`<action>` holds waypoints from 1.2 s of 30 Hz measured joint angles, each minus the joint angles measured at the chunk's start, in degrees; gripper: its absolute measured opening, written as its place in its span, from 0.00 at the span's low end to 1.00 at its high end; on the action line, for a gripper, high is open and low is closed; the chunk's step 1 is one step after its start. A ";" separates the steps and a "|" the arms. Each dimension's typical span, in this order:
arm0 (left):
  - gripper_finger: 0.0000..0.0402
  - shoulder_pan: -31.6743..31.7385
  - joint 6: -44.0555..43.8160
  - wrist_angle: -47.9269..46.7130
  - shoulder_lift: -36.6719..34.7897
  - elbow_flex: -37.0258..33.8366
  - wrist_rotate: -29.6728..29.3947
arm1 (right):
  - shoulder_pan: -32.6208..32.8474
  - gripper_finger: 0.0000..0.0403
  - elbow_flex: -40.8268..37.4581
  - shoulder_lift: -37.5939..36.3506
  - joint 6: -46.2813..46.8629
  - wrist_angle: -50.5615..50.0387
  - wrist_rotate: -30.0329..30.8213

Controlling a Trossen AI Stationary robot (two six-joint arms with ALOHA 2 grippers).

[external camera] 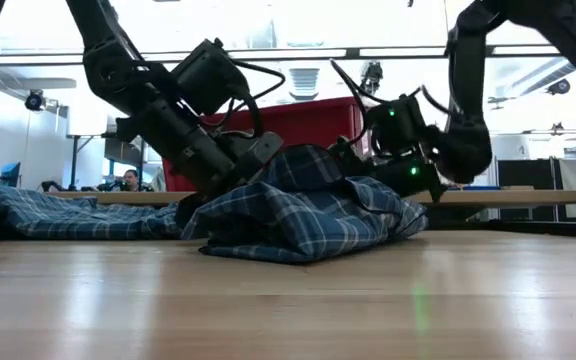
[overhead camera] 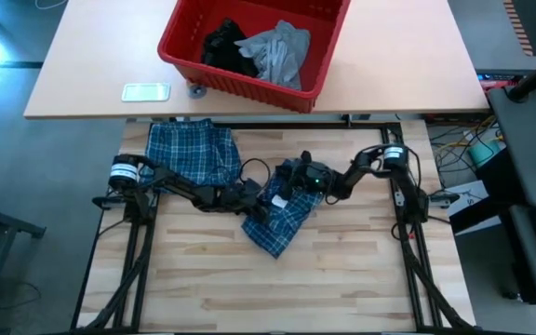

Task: Fold Laundry from Bin
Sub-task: Fold the blue patterned long sleeve shirt

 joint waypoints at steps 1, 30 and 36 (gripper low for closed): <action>0.19 -0.01 0.00 0.01 -0.03 -0.18 0.01 | -0.02 0.02 -0.01 0.80 0.89 1.28 0.63; 0.19 -0.78 3.43 -7.29 -10.15 0.58 2.54 | 17.77 0.02 -2.41 10.34 4.86 20.11 9.47; 0.19 -6.39 8.35 -23.09 -20.97 8.41 -3.20 | 17.78 0.02 -2.61 8.82 3.79 19.38 9.11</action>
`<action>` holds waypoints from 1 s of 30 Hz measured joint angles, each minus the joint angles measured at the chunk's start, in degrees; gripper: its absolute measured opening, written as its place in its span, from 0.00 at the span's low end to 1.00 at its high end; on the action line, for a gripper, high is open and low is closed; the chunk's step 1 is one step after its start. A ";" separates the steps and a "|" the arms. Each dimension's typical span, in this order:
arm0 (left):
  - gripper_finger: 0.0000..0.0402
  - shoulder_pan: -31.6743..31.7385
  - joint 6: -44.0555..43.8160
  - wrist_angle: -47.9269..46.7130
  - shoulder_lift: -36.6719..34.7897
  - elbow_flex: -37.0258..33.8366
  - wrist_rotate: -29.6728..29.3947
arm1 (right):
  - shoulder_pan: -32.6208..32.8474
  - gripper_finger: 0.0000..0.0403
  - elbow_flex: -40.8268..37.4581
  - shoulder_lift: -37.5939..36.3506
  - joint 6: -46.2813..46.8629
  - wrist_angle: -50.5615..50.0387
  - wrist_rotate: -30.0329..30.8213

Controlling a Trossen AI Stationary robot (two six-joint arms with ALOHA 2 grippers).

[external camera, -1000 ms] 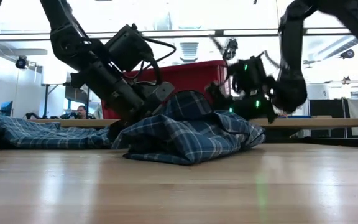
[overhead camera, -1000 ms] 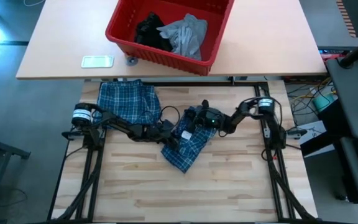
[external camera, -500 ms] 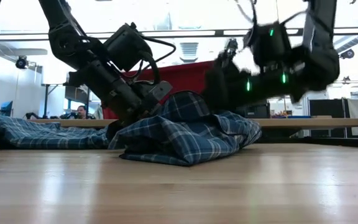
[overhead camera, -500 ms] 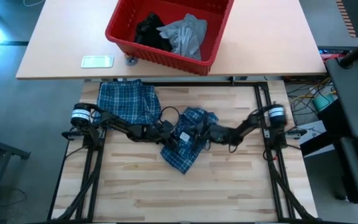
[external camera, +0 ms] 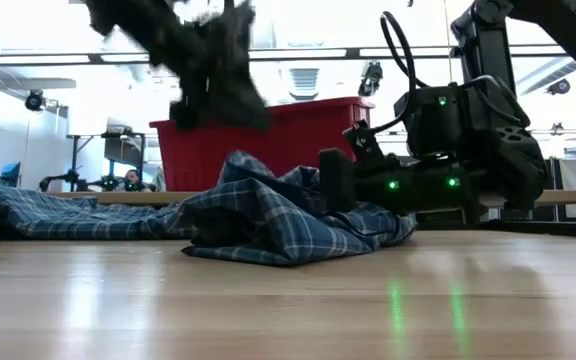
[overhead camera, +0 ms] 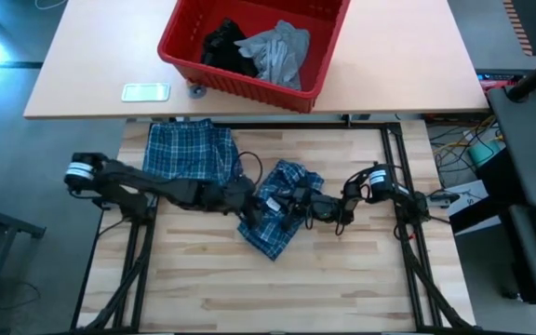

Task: Fold Laundry from Bin
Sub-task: Fold the blue patterned long sleeve shirt, then stack the blue patterned long sleeve shirt on top of the blue patterned pants

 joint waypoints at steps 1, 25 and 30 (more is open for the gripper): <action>0.19 -1.55 0.40 -1.71 -0.51 1.78 -2.58 | 0.01 0.02 -0.02 -0.73 -0.24 -0.68 -0.06; 0.19 -17.22 -4.07 54.05 47.71 4.80 -47.30 | 0.01 0.02 -1.94 -29.53 -5.77 -19.29 3.76; 0.19 -17.99 -3.78 50.18 48.06 6.48 -48.44 | -0.04 0.02 -0.78 -49.64 8.85 -53.80 3.75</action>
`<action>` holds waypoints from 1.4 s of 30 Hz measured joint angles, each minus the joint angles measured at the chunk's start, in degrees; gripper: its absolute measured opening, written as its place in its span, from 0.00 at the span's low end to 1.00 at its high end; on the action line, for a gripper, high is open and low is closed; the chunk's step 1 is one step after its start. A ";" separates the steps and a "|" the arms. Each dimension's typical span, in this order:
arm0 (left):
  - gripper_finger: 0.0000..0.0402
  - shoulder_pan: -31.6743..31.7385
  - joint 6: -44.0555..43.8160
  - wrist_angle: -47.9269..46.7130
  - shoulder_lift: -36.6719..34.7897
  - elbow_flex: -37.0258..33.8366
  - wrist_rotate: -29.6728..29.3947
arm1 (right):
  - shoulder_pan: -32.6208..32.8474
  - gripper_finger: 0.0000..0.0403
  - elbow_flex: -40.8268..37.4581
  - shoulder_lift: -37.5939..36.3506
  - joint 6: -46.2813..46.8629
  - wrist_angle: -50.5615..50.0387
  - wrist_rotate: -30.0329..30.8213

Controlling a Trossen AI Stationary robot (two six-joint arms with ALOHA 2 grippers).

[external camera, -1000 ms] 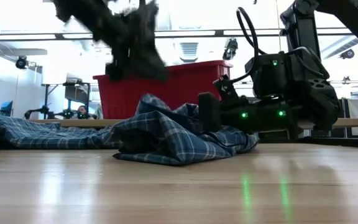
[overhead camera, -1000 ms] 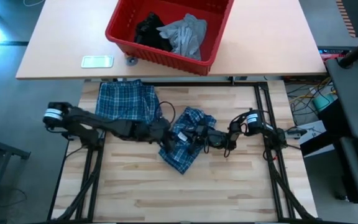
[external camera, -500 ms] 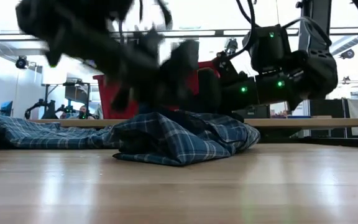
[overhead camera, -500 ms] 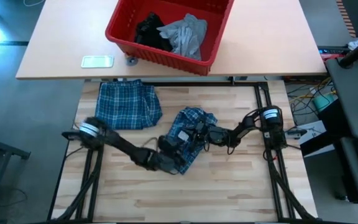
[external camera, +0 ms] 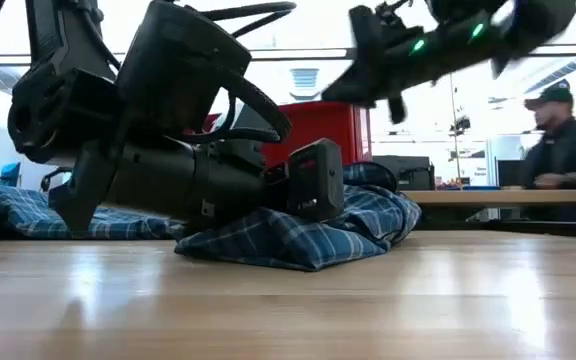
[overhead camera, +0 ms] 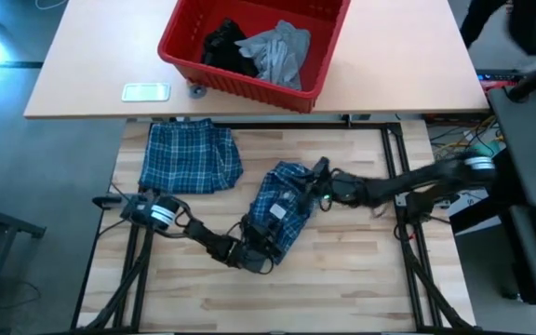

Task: Fold Laundry from Bin
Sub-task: Stack the blue patterned long sleeve shirt on top of the blue patterned pants

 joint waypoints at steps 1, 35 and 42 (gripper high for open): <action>0.19 0.00 -0.25 -0.47 -0.85 -0.13 0.78 | -0.29 0.03 1.32 -4.46 6.67 -12.27 -0.93; 0.19 23.86 4.16 -50.14 -29.02 -0.43 47.36 | 29.84 0.91 -1.60 1.54 102.97 -40.51 11.96; 0.19 23.83 3.09 -47.21 -22.90 -0.40 53.13 | 28.78 0.91 -4.00 13.93 108.37 -22.69 18.55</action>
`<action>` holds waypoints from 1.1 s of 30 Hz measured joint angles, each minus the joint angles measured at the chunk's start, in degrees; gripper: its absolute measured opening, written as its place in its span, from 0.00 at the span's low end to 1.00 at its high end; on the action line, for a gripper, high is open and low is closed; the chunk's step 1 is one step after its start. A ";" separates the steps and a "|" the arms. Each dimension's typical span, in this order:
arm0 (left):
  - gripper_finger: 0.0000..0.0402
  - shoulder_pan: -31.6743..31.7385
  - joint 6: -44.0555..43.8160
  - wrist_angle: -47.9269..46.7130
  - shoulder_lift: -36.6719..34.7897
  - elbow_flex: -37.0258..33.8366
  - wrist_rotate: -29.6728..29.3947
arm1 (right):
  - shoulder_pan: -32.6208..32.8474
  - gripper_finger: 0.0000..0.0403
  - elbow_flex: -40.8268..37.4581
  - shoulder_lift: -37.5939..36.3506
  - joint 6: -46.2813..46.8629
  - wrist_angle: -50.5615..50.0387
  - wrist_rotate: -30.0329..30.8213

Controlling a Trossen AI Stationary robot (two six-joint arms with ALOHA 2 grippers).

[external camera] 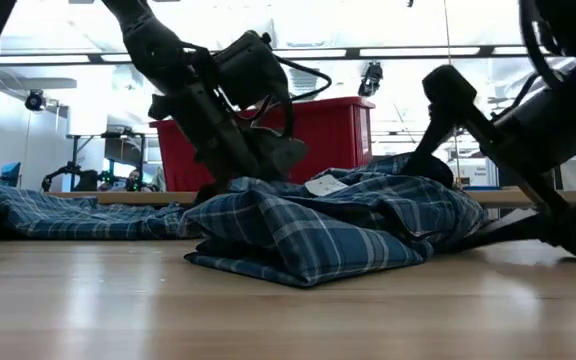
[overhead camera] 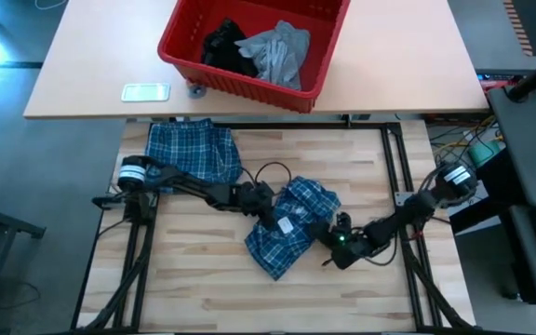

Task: Fold Laundry from Bin
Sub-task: Stack the blue patterned long sleeve shirt on top of the blue patterned pants

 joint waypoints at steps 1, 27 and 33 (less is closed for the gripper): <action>0.19 -0.12 -0.22 0.71 0.58 0.02 0.64 | -0.58 0.91 -0.84 0.89 -1.09 3.08 0.54; 0.19 -3.21 -0.32 -15.90 -10.02 -0.29 3.18 | -25.52 0.21 -0.94 2.98 -32.29 21.32 -22.96; 0.19 -3.20 -1.41 -36.75 -24.61 -0.26 -3.80 | -31.85 0.10 3.09 -0.42 -49.08 18.11 -29.03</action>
